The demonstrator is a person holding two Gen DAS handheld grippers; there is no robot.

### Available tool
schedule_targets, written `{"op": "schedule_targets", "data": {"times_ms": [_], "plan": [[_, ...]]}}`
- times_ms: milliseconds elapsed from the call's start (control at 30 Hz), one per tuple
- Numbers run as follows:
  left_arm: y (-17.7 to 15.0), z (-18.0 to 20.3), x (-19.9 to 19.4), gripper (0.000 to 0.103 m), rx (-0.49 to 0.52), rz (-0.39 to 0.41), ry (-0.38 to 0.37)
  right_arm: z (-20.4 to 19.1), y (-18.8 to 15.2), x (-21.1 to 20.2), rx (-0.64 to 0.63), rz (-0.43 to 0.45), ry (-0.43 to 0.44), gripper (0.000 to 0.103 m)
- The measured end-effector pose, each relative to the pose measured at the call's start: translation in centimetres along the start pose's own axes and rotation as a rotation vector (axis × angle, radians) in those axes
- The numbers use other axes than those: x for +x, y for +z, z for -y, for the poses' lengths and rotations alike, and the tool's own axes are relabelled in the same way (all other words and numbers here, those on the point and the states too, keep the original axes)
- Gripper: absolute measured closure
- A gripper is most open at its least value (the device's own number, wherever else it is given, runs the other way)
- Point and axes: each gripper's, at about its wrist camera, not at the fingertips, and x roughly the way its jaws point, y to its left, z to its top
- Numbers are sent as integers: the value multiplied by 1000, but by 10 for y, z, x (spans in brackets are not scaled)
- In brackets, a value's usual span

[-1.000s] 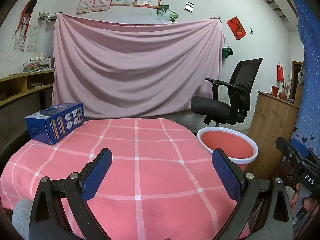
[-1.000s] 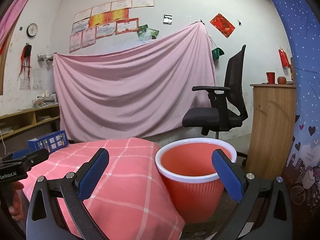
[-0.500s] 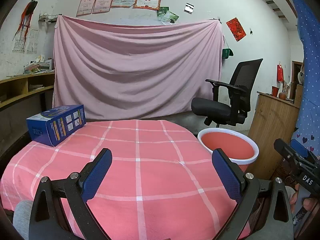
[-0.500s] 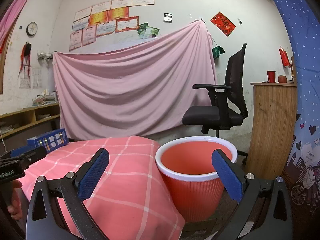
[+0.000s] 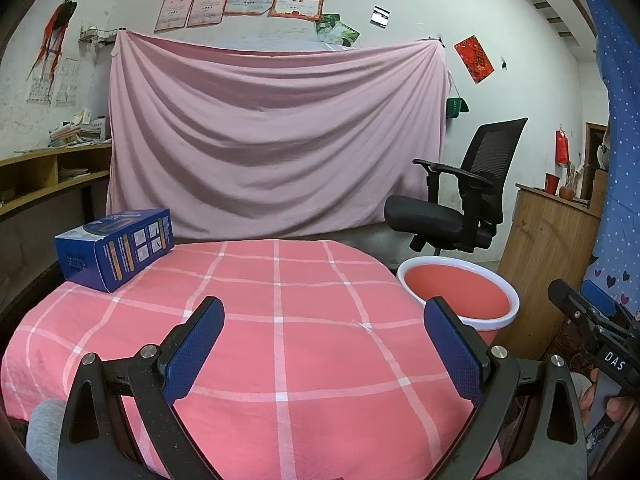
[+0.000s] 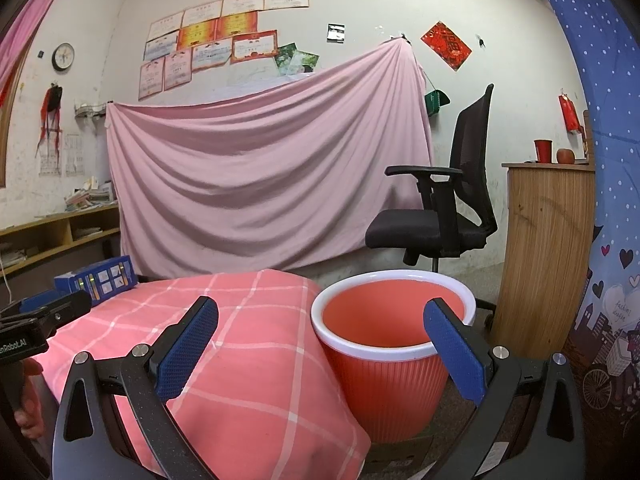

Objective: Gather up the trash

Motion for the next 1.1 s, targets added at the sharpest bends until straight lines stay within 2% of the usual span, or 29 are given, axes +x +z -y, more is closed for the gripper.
{"op": "schedule_targets", "data": {"times_ms": [1100], "plan": [[-6,5,3,5,6,-7,12,-5,-5,3,-6,-28,1,0]]}}
